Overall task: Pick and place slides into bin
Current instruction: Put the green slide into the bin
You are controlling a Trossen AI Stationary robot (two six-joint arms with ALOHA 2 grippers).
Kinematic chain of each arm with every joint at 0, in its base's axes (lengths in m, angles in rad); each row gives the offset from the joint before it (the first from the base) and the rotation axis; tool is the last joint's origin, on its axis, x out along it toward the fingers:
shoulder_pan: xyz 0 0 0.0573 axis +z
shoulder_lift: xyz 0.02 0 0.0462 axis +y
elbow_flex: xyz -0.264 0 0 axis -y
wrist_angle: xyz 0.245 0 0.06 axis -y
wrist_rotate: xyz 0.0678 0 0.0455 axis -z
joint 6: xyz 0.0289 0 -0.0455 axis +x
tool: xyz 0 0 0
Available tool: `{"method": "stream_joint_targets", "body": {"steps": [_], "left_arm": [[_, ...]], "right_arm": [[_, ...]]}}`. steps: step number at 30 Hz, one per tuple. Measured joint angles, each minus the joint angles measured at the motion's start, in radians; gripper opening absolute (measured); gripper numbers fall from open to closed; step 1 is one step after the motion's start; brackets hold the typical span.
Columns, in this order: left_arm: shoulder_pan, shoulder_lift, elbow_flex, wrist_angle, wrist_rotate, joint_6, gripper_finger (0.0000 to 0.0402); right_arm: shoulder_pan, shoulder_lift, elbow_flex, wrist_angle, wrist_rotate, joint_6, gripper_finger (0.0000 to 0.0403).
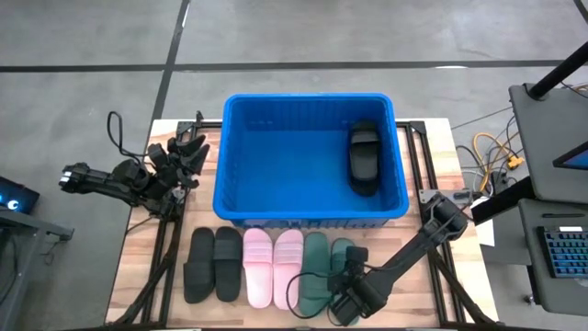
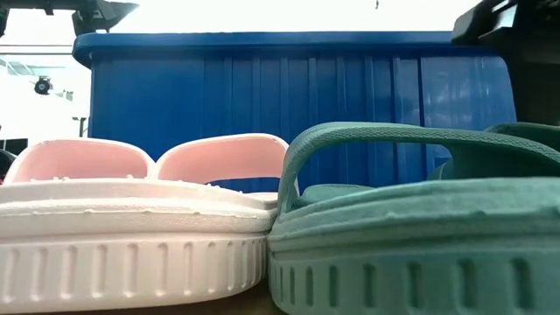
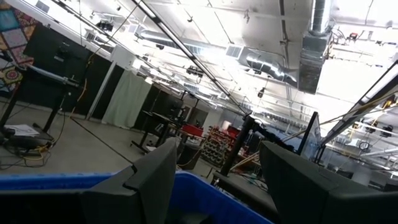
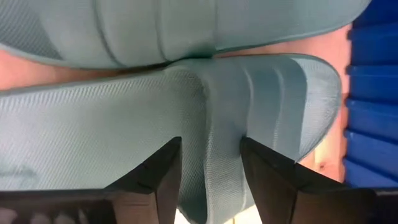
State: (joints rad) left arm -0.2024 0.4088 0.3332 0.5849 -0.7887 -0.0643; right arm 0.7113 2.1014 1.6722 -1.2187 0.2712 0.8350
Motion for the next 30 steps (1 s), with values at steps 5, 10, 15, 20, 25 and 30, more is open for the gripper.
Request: {"method": "stream_joint_targets", "body": {"steps": [5,10,15,20,25,30], "left_arm": [[0.000,-0.001,0.000,0.000,0.000,0.001,0.0217],[0.000,-0.005,0.000,0.000,0.000,0.002,0.0217],[0.000,-0.009,0.000,0.001,0.000,0.004,0.0217],[0.000,-0.019,0.000,0.001,0.000,0.022,0.0217],[0.000,-0.028,0.000,0.001,0.000,0.021,0.0217],[0.000,-0.031,0.000,0.000,0.000,0.021,0.0217]], "right_arm": [[0.002,0.013,-0.002,-0.004,0.026,0.005,0.0137],[0.003,0.016,-0.003,-0.013,0.060,0.055,0.0119],[0.002,0.016,-0.004,-0.031,0.070,0.056,0.0095],[0.002,0.017,-0.004,-0.039,0.073,0.063,0.0073],[0.002,0.017,-0.004,-0.044,0.084,0.125,0.0052],[0.002,0.017,-0.004,-0.068,0.088,0.160,0.0021]]}}
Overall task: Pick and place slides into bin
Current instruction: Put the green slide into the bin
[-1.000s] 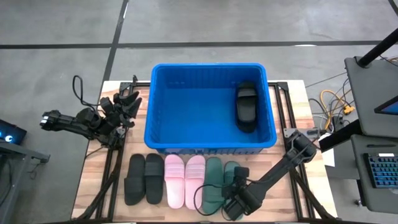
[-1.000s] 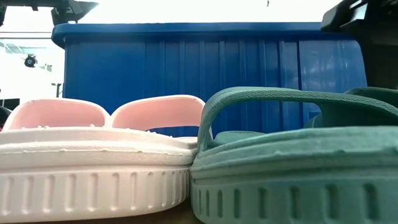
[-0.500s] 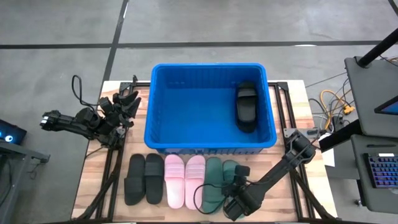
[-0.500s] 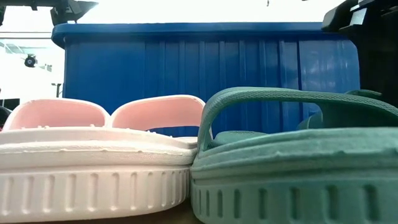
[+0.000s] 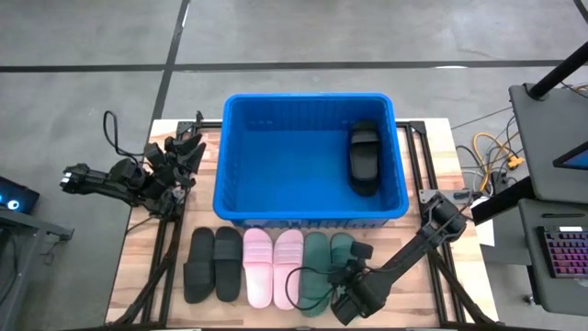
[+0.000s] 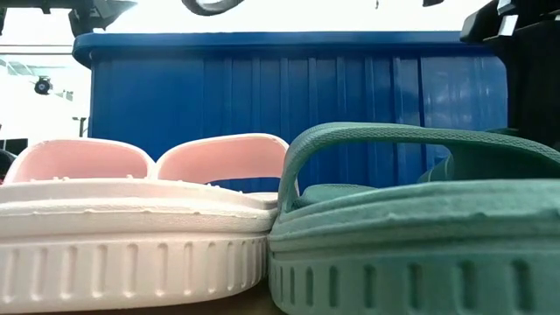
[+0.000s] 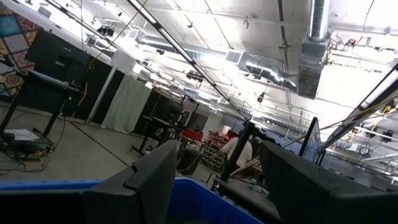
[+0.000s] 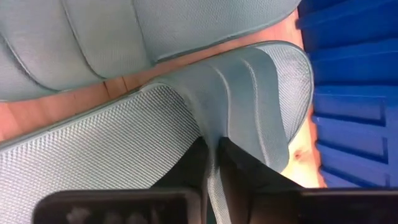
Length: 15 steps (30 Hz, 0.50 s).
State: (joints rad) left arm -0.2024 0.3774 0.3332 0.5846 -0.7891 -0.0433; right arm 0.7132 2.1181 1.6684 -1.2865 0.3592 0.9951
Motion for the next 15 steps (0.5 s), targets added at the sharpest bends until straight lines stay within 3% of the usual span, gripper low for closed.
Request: {"method": "stream_joint_targets", "body": {"steps": [15], "left_arm": [[0.000,-0.001,0.000,0.000,0.000,-0.001,0.0217]], "right_arm": [[0.005,-0.046,-0.003,-0.027,-0.015,0.000,0.0009]]}}
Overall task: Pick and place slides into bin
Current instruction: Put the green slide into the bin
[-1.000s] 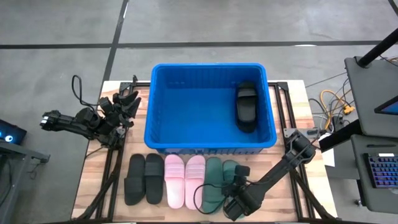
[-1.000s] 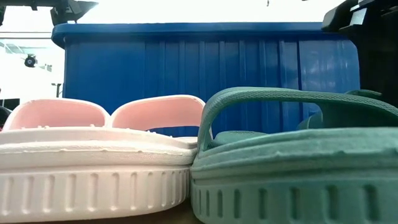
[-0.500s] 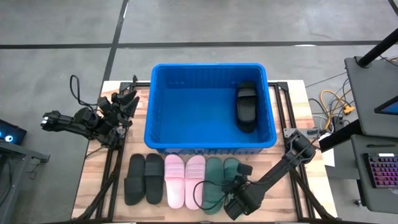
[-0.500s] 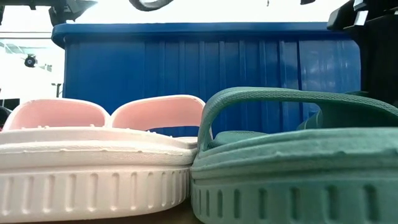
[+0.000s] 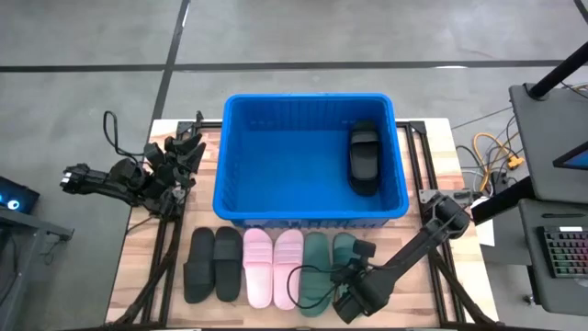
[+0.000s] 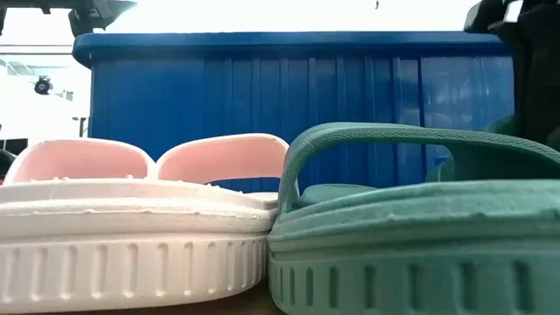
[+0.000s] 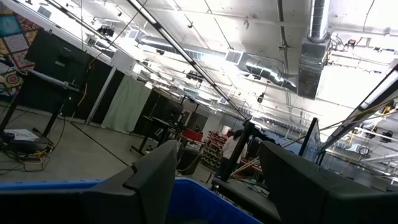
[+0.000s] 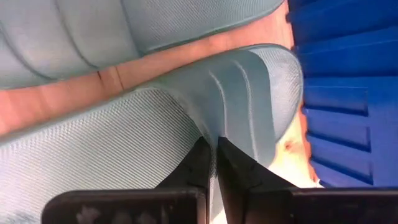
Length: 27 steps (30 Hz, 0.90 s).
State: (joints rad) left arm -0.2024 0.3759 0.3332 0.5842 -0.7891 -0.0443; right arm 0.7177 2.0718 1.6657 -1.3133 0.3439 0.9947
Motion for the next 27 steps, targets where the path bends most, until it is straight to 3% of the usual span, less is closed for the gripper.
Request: {"method": "stream_joint_targets", "body": {"steps": [16,27], "left_arm": [[0.000,0.000,0.000,-0.001,0.000,0.006,0.0217],[0.000,0.001,0.000,-0.001,0.000,0.003,0.0217]], "right_arm": [[0.000,-0.172,0.000,-0.015,0.028,-0.003,0.0009],[0.000,-0.304,0.043,0.073,0.051,-0.079,0.0008]]}}
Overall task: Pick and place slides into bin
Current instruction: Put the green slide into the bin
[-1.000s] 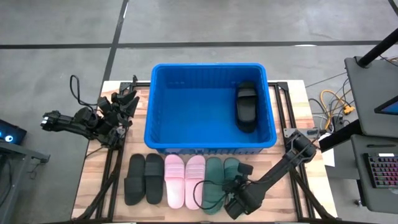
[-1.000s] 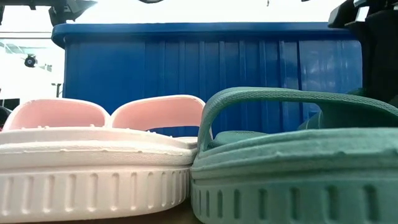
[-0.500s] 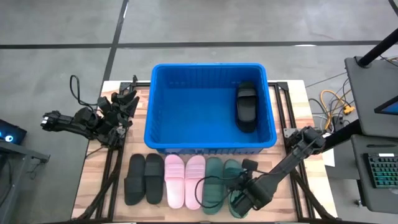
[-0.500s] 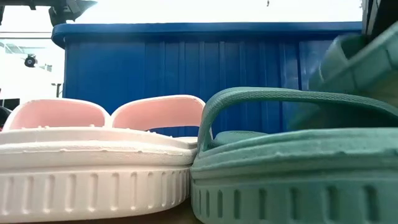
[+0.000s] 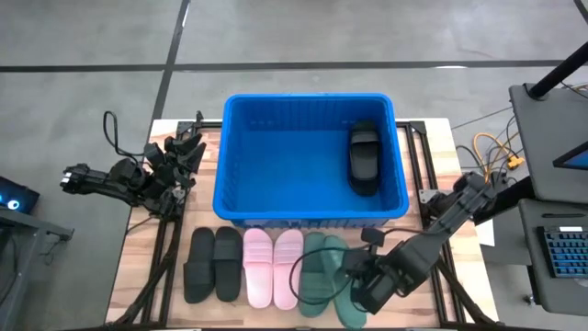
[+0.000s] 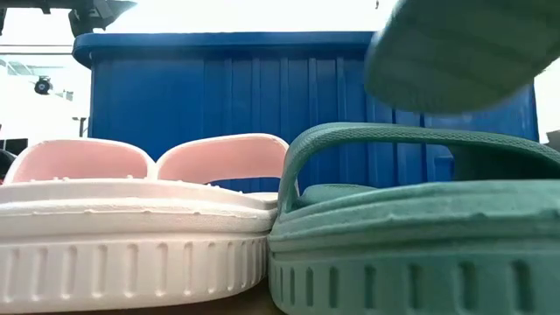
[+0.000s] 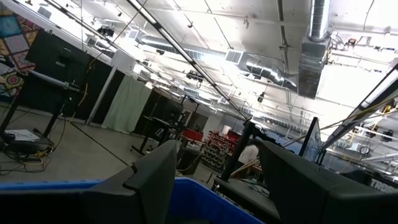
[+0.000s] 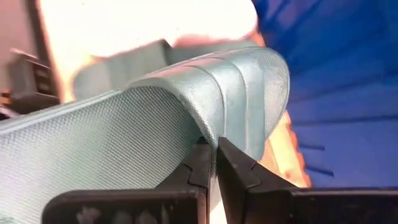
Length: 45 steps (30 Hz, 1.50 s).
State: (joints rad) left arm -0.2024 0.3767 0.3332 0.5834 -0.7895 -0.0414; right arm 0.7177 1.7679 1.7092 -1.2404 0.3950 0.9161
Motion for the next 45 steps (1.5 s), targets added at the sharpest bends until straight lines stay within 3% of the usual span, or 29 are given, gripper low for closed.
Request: {"method": "stream_joint_targets", "body": {"steps": [5,12,24,36,45], "left_arm": [[0.000,0.000,0.000,0.000,0.000,0.000,0.0217],[0.000,0.000,0.000,0.000,0.000,-0.002,0.0217],[0.000,-0.002,0.000,0.002,0.000,-0.004,0.0217],[0.000,-0.009,0.000,0.003,0.000,-0.004,0.0217],[0.000,-0.021,0.000,0.012,0.000,-0.004,0.0217]], "right_arm": [[0.000,-0.025,0.086,0.001,0.012,-0.060,0.0008],[-0.015,-0.023,0.270,0.000,0.111,-0.104,0.0008],[-0.076,-0.019,0.441,-0.131,0.362,-0.135,0.0008],[-0.317,-0.022,0.462,-0.200,0.384,-0.292,0.0008],[-0.559,-0.026,0.456,-0.245,0.375,-0.576,0.0008]]}}
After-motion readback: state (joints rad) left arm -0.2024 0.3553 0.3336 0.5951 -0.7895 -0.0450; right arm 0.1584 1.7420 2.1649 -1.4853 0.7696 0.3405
